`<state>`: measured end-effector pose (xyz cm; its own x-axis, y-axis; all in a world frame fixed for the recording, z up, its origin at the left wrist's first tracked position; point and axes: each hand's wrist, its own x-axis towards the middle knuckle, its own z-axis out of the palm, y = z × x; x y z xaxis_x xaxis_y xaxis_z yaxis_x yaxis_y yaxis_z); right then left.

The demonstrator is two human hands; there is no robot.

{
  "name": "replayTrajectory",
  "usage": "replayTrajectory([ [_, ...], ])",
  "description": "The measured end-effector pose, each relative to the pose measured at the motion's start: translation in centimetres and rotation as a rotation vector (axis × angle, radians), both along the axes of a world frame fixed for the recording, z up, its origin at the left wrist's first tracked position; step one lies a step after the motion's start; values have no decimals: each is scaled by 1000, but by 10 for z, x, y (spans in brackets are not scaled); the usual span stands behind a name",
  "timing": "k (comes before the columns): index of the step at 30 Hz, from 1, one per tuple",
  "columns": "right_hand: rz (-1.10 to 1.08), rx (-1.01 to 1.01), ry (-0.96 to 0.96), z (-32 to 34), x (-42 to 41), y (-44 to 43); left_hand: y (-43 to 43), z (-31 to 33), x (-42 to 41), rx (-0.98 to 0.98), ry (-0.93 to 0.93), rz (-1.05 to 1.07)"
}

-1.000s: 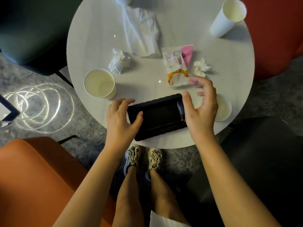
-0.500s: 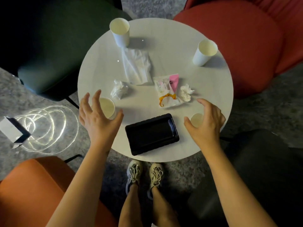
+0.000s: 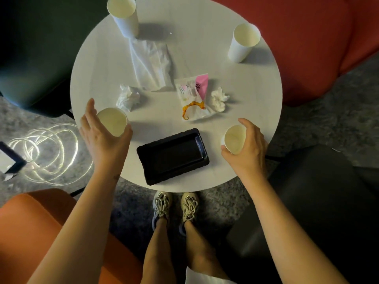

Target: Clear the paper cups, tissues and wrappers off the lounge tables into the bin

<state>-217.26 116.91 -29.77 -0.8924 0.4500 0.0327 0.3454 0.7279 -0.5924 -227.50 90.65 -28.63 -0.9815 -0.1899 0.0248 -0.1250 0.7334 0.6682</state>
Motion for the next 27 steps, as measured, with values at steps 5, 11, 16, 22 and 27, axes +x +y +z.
replayTrajectory([
  [5,28,-18,77,28,-24,-1,26,55,-10,61,135,-143],
  [11,233,-56,120,62,-70,-29,63,125,-22,261,196,-348],
  [16,260,-118,189,81,-104,-54,75,146,-29,367,72,-460],
  [22,239,-308,230,91,-134,-73,58,149,-60,388,23,-435],
  [27,194,-400,247,82,-156,-91,38,149,-97,424,33,-429],
])
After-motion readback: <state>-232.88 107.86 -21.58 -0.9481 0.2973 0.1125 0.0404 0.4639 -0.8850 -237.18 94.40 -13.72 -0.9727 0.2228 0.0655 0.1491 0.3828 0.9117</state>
